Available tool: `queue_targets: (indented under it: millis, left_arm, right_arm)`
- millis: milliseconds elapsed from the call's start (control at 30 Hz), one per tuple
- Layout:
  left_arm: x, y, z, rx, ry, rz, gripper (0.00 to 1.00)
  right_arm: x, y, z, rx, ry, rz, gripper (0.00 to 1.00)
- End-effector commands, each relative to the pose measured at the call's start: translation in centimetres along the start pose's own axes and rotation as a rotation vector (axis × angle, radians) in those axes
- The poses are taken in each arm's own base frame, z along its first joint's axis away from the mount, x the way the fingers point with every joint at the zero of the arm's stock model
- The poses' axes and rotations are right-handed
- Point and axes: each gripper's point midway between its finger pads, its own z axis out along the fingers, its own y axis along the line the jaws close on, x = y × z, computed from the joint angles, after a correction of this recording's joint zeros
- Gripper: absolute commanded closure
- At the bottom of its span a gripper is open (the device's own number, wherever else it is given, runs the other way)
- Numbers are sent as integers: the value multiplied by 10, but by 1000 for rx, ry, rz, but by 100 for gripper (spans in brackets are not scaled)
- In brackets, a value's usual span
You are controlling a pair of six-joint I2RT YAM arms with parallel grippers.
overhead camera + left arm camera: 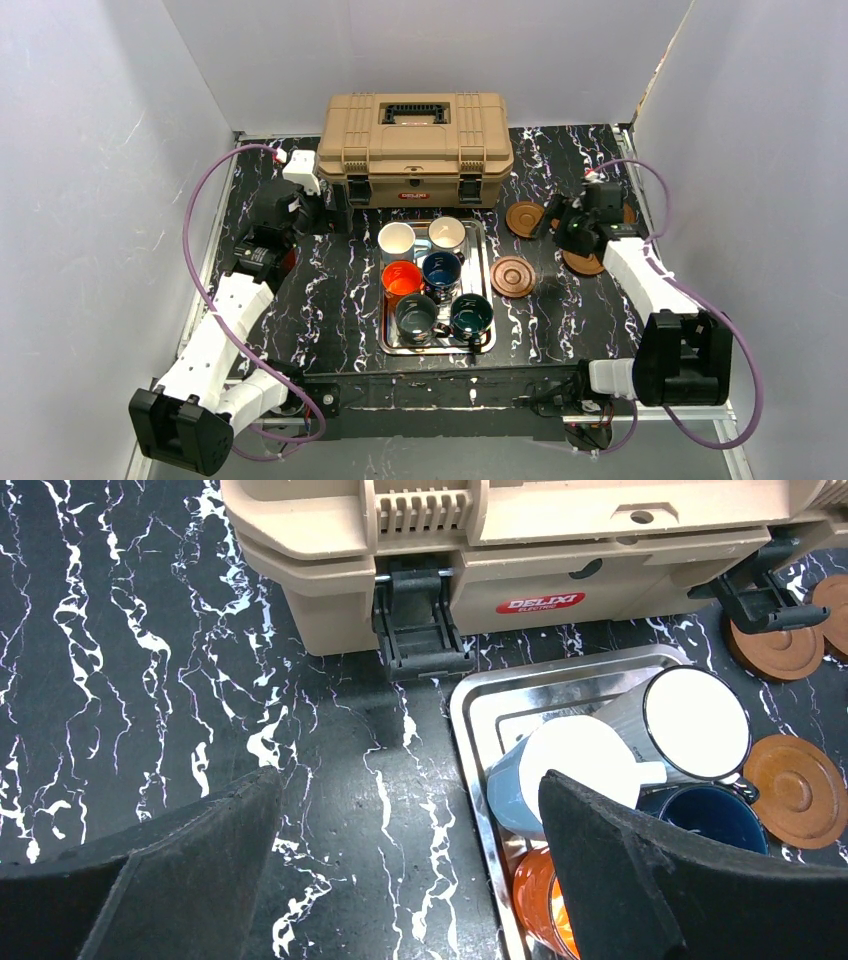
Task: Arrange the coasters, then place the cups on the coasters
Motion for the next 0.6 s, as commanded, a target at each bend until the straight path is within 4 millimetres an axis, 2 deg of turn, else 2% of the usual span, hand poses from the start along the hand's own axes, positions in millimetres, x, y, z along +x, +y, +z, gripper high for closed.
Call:
queue_targets:
  millis: [0, 133, 267, 567]
  left_arm:
    - [-9, -2, -8, 8, -35, -1, 2]
    - [-8, -1, -8, 0, -34, -2, 2]
    - [-6, 1, -6, -9, -33, -2, 2]
    - [-6, -1, -5, -1, -32, 0, 2]
  right_arm:
    - [44, 42, -9, -100, 89, -75, 13]
    - [82, 72, -2, -168, 146, -104, 16]
    - [104, 74, 9, -131, 190, -157, 21]
    - [110, 79, 21, -75, 187, -243, 26]
